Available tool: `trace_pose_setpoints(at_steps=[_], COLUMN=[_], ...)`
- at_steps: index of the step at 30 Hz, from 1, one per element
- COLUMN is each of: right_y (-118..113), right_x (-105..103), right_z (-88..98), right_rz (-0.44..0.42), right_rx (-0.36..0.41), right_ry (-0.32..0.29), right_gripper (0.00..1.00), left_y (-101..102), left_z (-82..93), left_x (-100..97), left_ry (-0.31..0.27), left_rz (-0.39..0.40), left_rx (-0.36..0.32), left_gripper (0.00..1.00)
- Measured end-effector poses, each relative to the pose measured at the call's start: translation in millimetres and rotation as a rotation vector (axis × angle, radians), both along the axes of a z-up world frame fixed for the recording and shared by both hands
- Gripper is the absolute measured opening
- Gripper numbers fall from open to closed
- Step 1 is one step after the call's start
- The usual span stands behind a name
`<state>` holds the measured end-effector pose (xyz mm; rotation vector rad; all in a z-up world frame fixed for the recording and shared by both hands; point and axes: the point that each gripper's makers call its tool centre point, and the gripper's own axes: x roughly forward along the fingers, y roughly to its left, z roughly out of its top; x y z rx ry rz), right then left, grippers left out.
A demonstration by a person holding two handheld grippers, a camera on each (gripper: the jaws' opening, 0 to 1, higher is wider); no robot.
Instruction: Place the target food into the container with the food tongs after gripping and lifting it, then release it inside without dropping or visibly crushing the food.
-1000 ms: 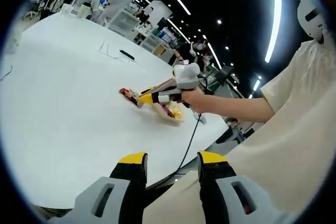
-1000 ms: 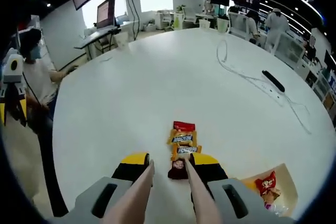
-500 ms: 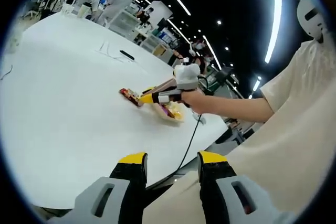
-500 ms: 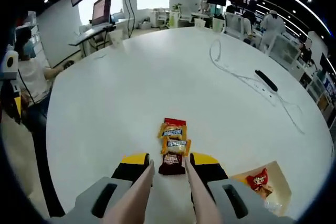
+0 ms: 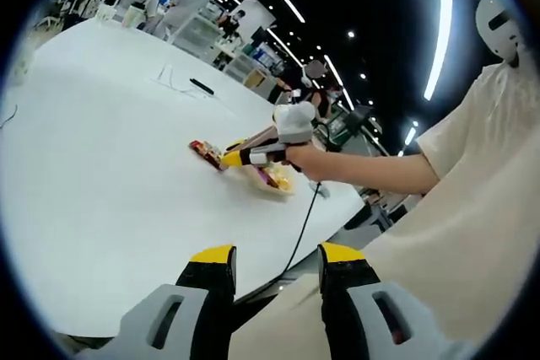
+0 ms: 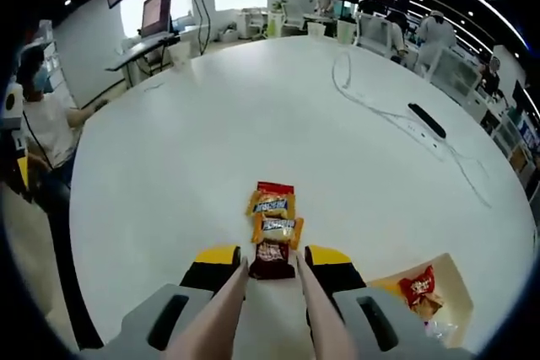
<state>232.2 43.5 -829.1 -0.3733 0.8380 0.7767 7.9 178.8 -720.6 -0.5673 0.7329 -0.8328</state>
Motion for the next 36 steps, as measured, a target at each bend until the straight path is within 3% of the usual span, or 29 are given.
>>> trace_pose_setpoints(at_steps=[7, 36], right_y=[-2.2, -0.9], right_x=[2.1, 0.3], right_z=[-4.8, -8.7], right_rz=[0.005, -0.029], right_rx=[-0.047, -0.035], right_ry=[-0.029, -0.011], right_gripper=[0.29, 0.31], left_y=[1.5, 0.3], left_z=[-1.8, -3.0], left_x=[-0.4, 0.9], left_ry=[0.005, 0.01], left_rz=[0.005, 0.013], left_rx=[-0.002, -0.01], left_gripper=[0.38, 0.38])
